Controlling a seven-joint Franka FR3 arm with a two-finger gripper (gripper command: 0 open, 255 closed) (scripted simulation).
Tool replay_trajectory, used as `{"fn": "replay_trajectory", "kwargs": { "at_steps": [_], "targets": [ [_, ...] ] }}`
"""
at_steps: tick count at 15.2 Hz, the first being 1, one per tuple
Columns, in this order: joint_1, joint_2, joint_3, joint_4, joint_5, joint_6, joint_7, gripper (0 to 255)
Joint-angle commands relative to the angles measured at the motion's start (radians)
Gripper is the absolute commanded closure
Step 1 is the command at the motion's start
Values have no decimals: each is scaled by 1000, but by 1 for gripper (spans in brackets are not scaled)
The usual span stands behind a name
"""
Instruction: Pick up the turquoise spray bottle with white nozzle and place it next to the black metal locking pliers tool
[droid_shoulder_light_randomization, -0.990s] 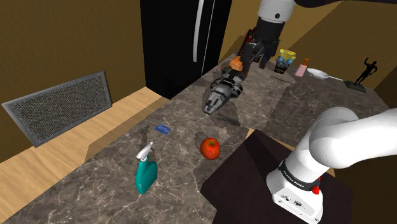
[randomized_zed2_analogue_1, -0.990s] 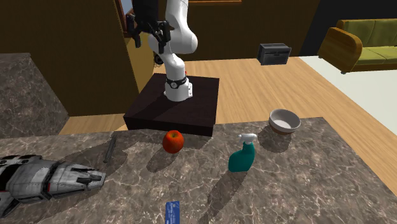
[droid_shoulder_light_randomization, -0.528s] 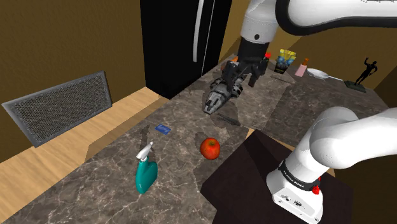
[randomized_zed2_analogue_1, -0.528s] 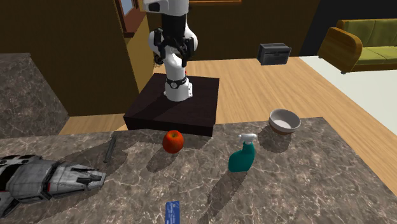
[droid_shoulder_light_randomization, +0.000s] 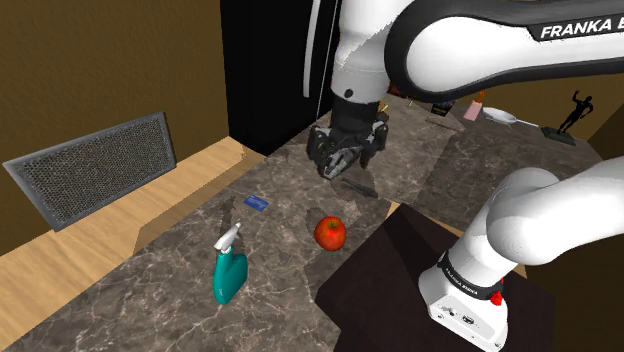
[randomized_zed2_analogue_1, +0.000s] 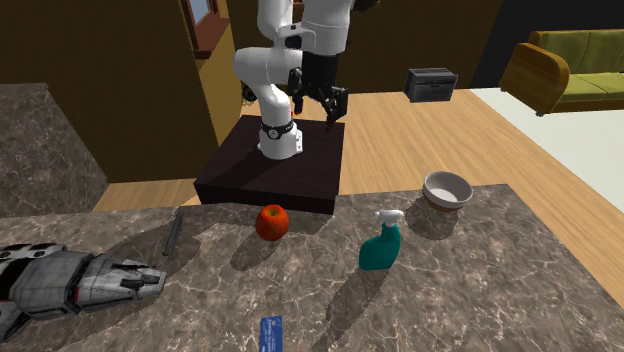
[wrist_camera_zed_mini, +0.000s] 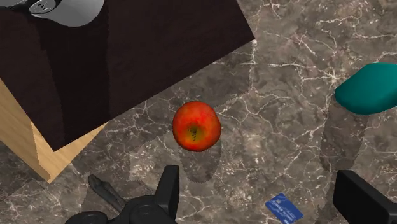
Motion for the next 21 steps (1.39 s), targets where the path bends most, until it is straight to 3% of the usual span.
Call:
{"fn": "replay_trajectory", "kwargs": {
  "at_steps": [1,8,11,14,16,21],
  "targets": [
    [-11,50,58,6,16,46,84,0],
    [-97,304,279,124,-22,175,403,0],
    [-148,452,377,197,-108,222,572,0],
    [-179,638,458,285,-258,250,776,0],
    [-154,776,467,355,-380,248,918,0],
    [15,1053,369,557,-587,208,1170,0]
  ]
}}
